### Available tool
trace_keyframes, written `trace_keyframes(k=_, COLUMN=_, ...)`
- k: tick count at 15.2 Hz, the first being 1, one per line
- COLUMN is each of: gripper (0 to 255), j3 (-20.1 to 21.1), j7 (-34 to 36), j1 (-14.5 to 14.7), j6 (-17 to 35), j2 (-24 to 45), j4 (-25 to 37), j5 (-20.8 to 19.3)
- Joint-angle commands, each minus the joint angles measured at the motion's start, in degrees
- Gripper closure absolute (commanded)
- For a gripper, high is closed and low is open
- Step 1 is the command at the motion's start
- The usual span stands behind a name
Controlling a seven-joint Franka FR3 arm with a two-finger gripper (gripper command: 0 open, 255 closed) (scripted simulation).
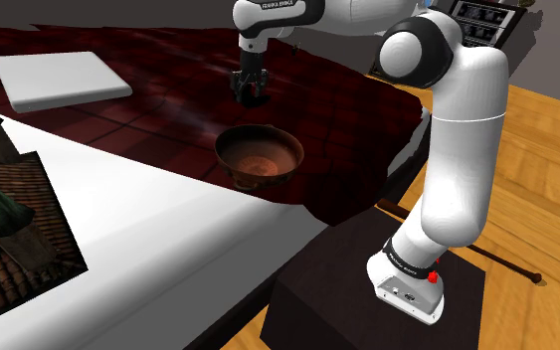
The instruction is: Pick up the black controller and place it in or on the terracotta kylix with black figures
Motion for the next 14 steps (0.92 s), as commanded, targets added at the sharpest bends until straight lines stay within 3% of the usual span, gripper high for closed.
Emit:
trace_keyframes(k=1, gripper=255, j3=0.01, j7=0.00, j1=0.01, j6=0.00, j2=0.00, j4=0.00, j5=0.00)
trace_keyframes(k=14, gripper=255, j3=-0.09, j7=0.41, j1=-0.35, j6=-9.30, j2=0.15, j4=9.46, j5=-0.10)
